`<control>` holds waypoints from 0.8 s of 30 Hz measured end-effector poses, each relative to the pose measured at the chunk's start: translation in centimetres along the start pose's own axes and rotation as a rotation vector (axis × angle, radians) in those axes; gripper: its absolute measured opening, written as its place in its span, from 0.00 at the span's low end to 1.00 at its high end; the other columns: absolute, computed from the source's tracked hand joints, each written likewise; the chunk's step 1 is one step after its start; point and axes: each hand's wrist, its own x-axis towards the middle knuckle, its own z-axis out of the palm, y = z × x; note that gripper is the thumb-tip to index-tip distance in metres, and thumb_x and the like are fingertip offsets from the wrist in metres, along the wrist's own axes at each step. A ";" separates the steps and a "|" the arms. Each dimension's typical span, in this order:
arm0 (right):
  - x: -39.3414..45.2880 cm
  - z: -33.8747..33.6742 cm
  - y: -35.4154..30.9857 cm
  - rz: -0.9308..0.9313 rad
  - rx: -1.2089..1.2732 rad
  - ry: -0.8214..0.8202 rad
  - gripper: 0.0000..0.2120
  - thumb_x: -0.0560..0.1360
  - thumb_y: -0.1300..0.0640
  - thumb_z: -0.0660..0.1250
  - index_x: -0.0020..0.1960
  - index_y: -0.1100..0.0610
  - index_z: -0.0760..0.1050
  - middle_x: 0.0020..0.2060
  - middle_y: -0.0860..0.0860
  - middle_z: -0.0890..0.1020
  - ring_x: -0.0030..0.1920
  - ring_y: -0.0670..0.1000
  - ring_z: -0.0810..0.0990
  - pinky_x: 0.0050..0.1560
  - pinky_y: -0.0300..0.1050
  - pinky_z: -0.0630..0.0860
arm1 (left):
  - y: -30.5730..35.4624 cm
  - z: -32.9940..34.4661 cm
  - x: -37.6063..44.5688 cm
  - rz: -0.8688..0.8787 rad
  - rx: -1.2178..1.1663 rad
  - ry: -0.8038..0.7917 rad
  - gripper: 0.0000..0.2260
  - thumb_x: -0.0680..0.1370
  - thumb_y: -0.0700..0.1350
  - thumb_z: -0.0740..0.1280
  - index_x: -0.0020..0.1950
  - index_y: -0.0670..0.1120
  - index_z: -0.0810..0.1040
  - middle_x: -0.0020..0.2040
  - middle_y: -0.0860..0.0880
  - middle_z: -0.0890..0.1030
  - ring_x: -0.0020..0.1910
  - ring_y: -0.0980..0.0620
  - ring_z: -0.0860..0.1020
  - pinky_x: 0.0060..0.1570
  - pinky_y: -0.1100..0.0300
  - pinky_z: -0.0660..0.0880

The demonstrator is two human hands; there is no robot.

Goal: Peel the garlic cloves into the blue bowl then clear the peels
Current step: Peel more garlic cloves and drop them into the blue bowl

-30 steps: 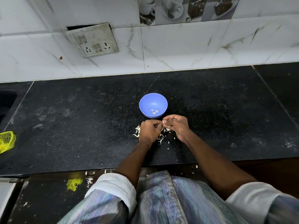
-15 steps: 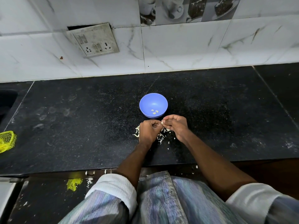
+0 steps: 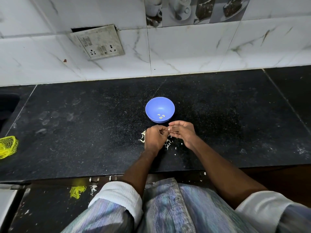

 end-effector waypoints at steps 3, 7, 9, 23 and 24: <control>-0.1 -0.2 0.1 -0.002 -0.020 -0.015 0.11 0.74 0.68 0.73 0.56 0.63 0.83 0.47 0.58 0.88 0.48 0.53 0.88 0.48 0.44 0.83 | 0.0 -0.1 -0.1 -0.014 -0.001 -0.005 0.03 0.76 0.46 0.76 0.47 0.49 0.88 0.39 0.57 0.87 0.38 0.61 0.83 0.42 0.60 0.80; -0.1 -0.4 0.4 -0.004 -0.006 -0.023 0.10 0.74 0.67 0.75 0.55 0.62 0.83 0.47 0.58 0.88 0.50 0.54 0.87 0.53 0.48 0.84 | 0.1 0.0 -0.1 -0.029 -0.016 -0.008 0.05 0.75 0.44 0.73 0.47 0.51 0.88 0.37 0.57 0.86 0.37 0.59 0.83 0.42 0.56 0.82; -0.1 -0.4 0.5 -0.010 0.013 -0.013 0.10 0.74 0.68 0.75 0.54 0.62 0.83 0.47 0.59 0.88 0.49 0.54 0.87 0.54 0.49 0.84 | 0.0 0.2 0.0 -0.053 -0.063 0.012 0.05 0.74 0.42 0.75 0.47 0.51 0.88 0.36 0.57 0.85 0.37 0.58 0.83 0.43 0.55 0.83; 0.0 -0.2 0.7 -0.106 -0.056 -0.018 0.12 0.72 0.72 0.75 0.54 0.65 0.83 0.47 0.62 0.87 0.46 0.53 0.87 0.45 0.41 0.83 | -0.2 0.6 0.1 -0.132 -0.232 0.065 0.01 0.75 0.45 0.78 0.44 0.50 0.90 0.32 0.58 0.84 0.31 0.66 0.77 0.37 0.67 0.74; 0.1 -0.2 0.7 -0.114 -0.074 -0.022 0.12 0.72 0.71 0.74 0.55 0.65 0.83 0.47 0.62 0.87 0.46 0.53 0.87 0.46 0.41 0.83 | -0.2 0.6 0.1 -0.126 -0.221 0.061 0.02 0.76 0.45 0.77 0.44 0.51 0.90 0.32 0.58 0.84 0.31 0.66 0.77 0.36 0.67 0.75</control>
